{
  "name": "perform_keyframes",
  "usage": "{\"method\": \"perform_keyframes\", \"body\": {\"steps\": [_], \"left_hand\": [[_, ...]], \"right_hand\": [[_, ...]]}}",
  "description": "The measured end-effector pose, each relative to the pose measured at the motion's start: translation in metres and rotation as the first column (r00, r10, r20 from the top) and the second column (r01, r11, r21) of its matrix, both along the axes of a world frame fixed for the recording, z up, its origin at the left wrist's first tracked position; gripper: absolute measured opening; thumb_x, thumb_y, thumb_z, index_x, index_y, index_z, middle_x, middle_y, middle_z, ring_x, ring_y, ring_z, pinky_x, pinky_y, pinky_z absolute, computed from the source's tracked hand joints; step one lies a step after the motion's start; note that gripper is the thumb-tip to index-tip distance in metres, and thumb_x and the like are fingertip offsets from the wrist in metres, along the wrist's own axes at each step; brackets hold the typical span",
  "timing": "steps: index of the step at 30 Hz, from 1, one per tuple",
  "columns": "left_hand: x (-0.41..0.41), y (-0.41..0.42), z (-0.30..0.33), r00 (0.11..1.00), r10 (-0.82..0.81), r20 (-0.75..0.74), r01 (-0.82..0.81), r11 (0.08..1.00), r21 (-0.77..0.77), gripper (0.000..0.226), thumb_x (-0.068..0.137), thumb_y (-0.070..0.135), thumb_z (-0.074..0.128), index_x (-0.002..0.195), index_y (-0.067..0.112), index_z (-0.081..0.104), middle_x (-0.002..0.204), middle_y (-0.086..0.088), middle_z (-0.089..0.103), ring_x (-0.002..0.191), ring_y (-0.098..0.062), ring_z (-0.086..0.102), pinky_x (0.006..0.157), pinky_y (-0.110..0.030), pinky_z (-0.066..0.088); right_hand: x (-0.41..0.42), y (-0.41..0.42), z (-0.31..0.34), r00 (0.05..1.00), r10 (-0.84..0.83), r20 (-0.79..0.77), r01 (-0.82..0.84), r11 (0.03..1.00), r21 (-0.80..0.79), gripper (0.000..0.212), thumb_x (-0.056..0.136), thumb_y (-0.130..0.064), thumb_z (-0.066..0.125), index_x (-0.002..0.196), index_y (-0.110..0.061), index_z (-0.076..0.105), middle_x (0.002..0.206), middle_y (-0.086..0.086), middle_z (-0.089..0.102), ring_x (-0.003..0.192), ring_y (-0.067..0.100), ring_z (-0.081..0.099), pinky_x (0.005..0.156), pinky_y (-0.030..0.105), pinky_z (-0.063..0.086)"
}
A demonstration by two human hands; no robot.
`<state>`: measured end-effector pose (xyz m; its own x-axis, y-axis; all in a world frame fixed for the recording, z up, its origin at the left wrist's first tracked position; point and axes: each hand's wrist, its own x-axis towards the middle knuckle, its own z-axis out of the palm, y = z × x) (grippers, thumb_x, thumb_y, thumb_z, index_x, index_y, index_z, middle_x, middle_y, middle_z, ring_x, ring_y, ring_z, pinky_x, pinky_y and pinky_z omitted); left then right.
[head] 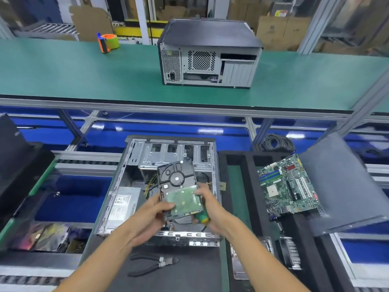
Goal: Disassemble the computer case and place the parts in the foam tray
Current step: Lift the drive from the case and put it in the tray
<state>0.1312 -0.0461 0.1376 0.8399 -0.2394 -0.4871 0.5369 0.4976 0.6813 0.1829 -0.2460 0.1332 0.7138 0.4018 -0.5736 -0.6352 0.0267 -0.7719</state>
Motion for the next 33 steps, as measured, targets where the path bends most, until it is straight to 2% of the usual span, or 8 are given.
{"method": "perform_keyframes", "body": {"steps": [3,7,10,16,20,25,30,33], "left_hand": [[0.0,-0.017,0.001,0.999,0.026,-0.037,-0.028,0.998,-0.053,0.097,0.088,0.018,0.083,0.159,0.021,0.017,0.141,-0.026,0.059,0.127,-0.039,0.062,0.102,-0.053,0.054],[0.001,-0.043,0.009,0.995,0.071,-0.073,-0.079,0.99,-0.114,0.07,0.093,0.03,0.076,0.151,0.014,0.04,0.135,-0.026,0.063,0.12,-0.041,0.065,0.091,-0.052,0.058],[0.004,-0.068,0.014,0.994,0.066,-0.087,-0.071,0.995,-0.065,0.053,0.095,0.04,0.071,0.133,0.004,0.059,0.13,-0.026,0.066,0.115,-0.039,0.068,0.099,-0.055,0.054],[0.019,-0.126,0.017,0.983,0.115,0.141,-0.154,0.939,0.308,0.035,0.089,0.04,0.073,0.109,0.02,0.053,0.092,-0.009,0.071,0.074,-0.021,0.07,0.054,-0.032,0.055],[0.027,-0.156,0.013,0.939,-0.194,0.285,-0.011,0.809,0.587,0.037,0.087,0.066,0.066,0.104,0.034,0.056,0.083,0.012,0.064,0.073,-0.01,0.062,0.062,-0.03,0.047],[0.036,-0.207,0.002,0.79,-0.408,0.458,-0.041,0.71,0.703,0.047,0.076,0.069,0.076,0.109,0.036,0.067,0.081,0.02,0.058,0.075,0.0,0.054,0.076,-0.016,0.043],[0.042,-0.273,-0.015,0.69,-0.568,0.448,-0.014,0.609,0.793,0.038,0.081,0.063,0.072,0.107,0.037,0.063,0.097,0.015,0.068,0.088,-0.014,0.065,0.089,-0.037,0.051],[0.045,-0.298,-0.029,0.703,-0.592,0.394,-0.049,0.513,0.857,0.03,0.084,0.064,0.065,0.103,0.043,0.058,0.095,0.016,0.069,0.088,-0.016,0.065,0.087,-0.04,0.052]], "right_hand": [[-0.007,0.001,0.002,0.988,0.147,0.053,-0.144,0.988,-0.057,0.054,0.069,-0.049,0.061,0.117,-0.026,0.049,0.129,0.012,0.061,0.111,0.03,0.062,0.089,0.043,0.053],[-0.01,-0.011,0.011,0.999,0.054,-0.006,-0.053,0.993,0.103,0.04,0.063,-0.027,0.059,0.099,-0.011,0.058,0.084,0.006,0.065,0.069,0.02,0.062,0.054,0.03,0.043],[-0.011,-0.027,0.014,0.996,-0.084,-0.004,0.083,0.989,0.12,0.038,0.06,-0.022,0.057,0.094,-0.006,0.06,0.08,0.007,0.069,0.068,0.021,0.066,0.055,0.027,0.048],[-0.021,-0.07,0.016,0.938,-0.312,0.154,0.294,0.947,0.129,0.07,0.053,-0.013,0.058,0.124,-0.011,0.059,0.107,0.015,0.068,0.097,0.033,0.061,0.089,0.053,0.049],[-0.036,-0.122,0.014,0.84,-0.509,0.187,0.465,0.854,0.233,0.068,0.054,-0.001,0.05,0.116,-0.019,0.068,0.103,0.012,0.074,0.093,0.038,0.066,0.085,0.067,0.051],[-0.057,-0.21,0.002,0.756,-0.564,0.332,0.57,0.817,0.088,0.058,0.048,-0.002,0.047,0.096,-0.024,0.07,0.083,-0.006,0.071,0.071,0.012,0.062,0.056,0.027,0.051],[-0.061,-0.276,-0.019,0.805,-0.401,0.438,0.488,0.867,-0.103,0.059,0.051,0.002,0.044,0.104,-0.013,0.063,0.074,-0.009,0.067,0.058,0.003,0.054,0.048,0.019,0.041],[-0.064,-0.306,-0.035,0.831,-0.295,0.472,0.43,0.879,-0.208,0.064,0.065,0.004,0.053,0.123,-0.022,0.064,0.094,-0.011,0.075,0.077,0.007,0.065,0.063,0.023,0.051]]}}
